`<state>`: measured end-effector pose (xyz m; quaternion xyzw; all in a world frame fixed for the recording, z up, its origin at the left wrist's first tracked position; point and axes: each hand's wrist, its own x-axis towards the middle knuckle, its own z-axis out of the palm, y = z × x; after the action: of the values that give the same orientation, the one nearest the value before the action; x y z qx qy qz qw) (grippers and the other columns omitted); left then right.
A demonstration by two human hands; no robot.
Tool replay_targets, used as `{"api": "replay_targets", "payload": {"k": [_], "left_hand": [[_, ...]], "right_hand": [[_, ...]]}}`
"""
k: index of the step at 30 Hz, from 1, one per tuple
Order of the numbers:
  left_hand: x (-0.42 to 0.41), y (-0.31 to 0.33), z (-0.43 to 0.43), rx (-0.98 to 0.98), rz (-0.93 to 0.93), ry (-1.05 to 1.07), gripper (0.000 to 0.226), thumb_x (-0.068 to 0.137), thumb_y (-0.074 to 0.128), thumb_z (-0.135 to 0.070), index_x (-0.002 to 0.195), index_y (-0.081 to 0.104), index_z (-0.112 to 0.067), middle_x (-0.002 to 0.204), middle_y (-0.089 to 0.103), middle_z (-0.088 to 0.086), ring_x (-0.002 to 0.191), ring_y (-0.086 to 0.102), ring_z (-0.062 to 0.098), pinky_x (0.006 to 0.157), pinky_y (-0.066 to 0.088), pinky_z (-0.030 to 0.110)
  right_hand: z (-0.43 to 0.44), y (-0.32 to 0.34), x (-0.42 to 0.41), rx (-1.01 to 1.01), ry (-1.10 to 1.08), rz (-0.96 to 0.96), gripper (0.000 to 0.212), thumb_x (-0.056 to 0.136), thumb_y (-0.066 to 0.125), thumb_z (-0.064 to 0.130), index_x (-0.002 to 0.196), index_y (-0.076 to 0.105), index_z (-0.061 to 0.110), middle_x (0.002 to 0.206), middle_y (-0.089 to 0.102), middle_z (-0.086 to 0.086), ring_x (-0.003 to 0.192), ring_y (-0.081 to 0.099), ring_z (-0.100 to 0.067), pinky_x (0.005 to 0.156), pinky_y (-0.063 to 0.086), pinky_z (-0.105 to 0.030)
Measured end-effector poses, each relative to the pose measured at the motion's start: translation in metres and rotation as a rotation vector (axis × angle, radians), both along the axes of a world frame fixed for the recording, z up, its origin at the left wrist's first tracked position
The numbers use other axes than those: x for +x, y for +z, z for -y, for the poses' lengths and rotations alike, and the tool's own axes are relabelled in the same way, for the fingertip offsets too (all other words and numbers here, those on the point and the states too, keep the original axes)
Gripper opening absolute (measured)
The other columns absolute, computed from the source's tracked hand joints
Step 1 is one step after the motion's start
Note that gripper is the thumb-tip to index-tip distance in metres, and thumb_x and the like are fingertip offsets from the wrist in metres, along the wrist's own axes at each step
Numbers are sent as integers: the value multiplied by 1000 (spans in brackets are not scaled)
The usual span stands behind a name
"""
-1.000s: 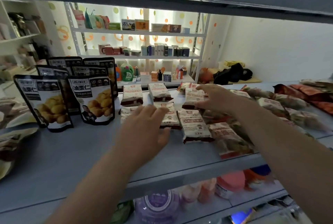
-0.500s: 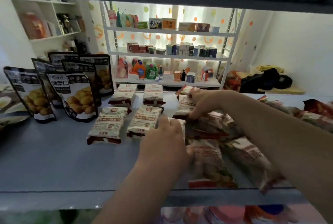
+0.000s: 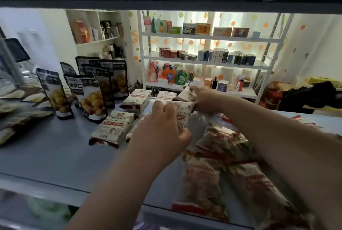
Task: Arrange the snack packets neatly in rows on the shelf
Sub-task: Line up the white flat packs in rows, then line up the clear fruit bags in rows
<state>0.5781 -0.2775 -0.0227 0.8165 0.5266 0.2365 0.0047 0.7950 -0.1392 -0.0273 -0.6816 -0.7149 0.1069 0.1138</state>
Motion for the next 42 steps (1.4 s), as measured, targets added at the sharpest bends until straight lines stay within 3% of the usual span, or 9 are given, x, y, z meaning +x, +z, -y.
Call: {"api": "replay_targets", "payload": {"k": [2, 10, 16, 20, 24, 30, 35, 38, 42], "left_hand": [[10, -6, -12, -17, -51, -30, 60, 84, 48, -52, 131, 32, -18, 127, 36, 9, 97, 53, 25, 63, 36, 28], [34, -44, -29, -79, -216, -104, 61, 91, 41, -59, 136, 23, -22, 132, 31, 12, 109, 46, 33, 77, 42, 40], [26, -41, -26, 70, -185, -194, 53, 86, 53, -60, 120, 31, -26, 124, 35, 11, 102, 51, 35, 73, 48, 45], [23, -42, -18, 57, -129, -256, 37, 93, 46, -56, 114, 27, -33, 120, 24, 3, 105, 47, 36, 76, 47, 47], [22, -42, -16, -31, -198, -140, 55, 91, 34, -64, 134, 34, -29, 134, 36, 4, 118, 39, 29, 89, 44, 42], [28, -29, 8, 104, -120, -233, 56, 88, 46, -59, 136, 38, -30, 129, 48, -2, 119, 42, 20, 96, 42, 35], [73, 1, -23, 103, -70, -392, 49, 89, 52, -47, 135, 42, -33, 125, 54, 0, 113, 52, 22, 88, 47, 37], [112, 8, -62, -15, -176, -402, 49, 96, 45, -29, 144, 38, -33, 137, 49, 3, 123, 47, 25, 97, 44, 41], [158, 6, -99, -136, -306, -376, 55, 98, 44, -23, 150, 29, -33, 150, 39, 9, 135, 37, 30, 105, 35, 42]], "right_hand": [[0, 5, 13, -31, -41, 57, 92, 80, 68, 57, 153, 21, 28, 151, 37, -13, 128, 44, -32, 102, 38, -46], [-8, 20, 17, -119, -40, 157, 91, 70, 73, 57, 146, 27, 37, 147, 43, -5, 119, 49, -27, 100, 43, -46], [-12, 13, 0, -336, 23, 141, 66, 63, 75, 51, 117, 37, 44, 121, 54, -2, 97, 54, -21, 74, 47, -42], [-4, 20, 5, -377, 35, 90, 68, 67, 78, 56, 123, 42, 47, 137, 45, -1, 111, 50, -24, 87, 49, -46], [22, 30, 15, -151, 112, 263, 71, 80, 65, 65, 140, 42, 34, 148, 40, 0, 127, 43, -23, 104, 40, -46], [83, 35, 69, -13, 104, 268, 45, 93, 59, 45, 134, 50, 30, 133, 56, 3, 99, 51, -12, 68, 39, -19], [113, 33, 137, -52, -121, 319, 36, 97, 53, 36, 131, 51, 25, 128, 59, -2, 94, 51, -14, 75, 40, -28], [121, 24, 160, -115, -221, 233, 42, 98, 52, 37, 137, 47, 24, 137, 54, -5, 105, 52, -19, 84, 41, -32], [117, 11, 165, -180, -263, 190, 80, 86, 59, 63, 151, 27, 28, 150, 42, -9, 127, 49, -29, 97, 43, -38]]}}
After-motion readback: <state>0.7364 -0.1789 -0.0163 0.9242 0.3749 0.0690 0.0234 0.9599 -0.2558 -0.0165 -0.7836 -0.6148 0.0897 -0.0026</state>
